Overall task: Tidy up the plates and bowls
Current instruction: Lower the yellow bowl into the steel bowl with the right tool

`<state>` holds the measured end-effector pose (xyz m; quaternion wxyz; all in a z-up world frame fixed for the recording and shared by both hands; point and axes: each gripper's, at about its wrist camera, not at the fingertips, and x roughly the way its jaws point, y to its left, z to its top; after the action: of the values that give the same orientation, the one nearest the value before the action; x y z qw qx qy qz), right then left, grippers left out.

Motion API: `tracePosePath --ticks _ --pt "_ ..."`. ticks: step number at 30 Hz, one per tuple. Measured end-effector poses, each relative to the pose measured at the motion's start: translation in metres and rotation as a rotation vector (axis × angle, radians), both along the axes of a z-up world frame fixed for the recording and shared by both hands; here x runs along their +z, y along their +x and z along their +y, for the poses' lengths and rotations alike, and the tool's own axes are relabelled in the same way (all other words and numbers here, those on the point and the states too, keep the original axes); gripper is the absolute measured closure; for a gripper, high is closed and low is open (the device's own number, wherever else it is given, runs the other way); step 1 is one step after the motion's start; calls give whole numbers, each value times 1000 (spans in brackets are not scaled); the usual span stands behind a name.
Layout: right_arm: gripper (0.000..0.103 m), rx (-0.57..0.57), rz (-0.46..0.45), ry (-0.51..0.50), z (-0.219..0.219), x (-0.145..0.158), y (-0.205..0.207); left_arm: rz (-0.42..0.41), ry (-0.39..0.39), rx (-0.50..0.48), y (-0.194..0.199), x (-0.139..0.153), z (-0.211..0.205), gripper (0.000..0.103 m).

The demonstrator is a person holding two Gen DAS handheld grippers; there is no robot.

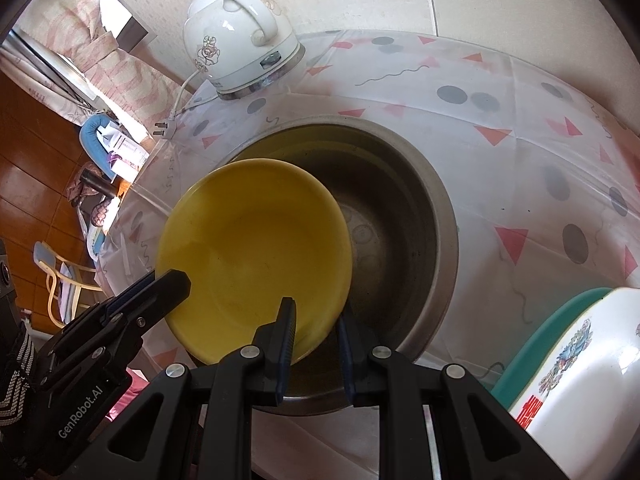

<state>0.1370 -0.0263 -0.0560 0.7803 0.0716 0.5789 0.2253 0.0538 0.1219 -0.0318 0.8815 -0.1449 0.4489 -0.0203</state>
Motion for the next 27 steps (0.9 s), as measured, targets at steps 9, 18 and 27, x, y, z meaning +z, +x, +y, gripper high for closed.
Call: tracePosePath --ticks 9,18,27 --pt "83 -16 -1 7 -4 1 0 0 -58 -8 3 -3 5 86" --pt "84 -29 -22 -16 -7 2 6 20 -37 -27 12 -7 -2 86" --pt "83 -29 -49 -78 -8 1 8 48 20 -48 21 -11 -13 86"
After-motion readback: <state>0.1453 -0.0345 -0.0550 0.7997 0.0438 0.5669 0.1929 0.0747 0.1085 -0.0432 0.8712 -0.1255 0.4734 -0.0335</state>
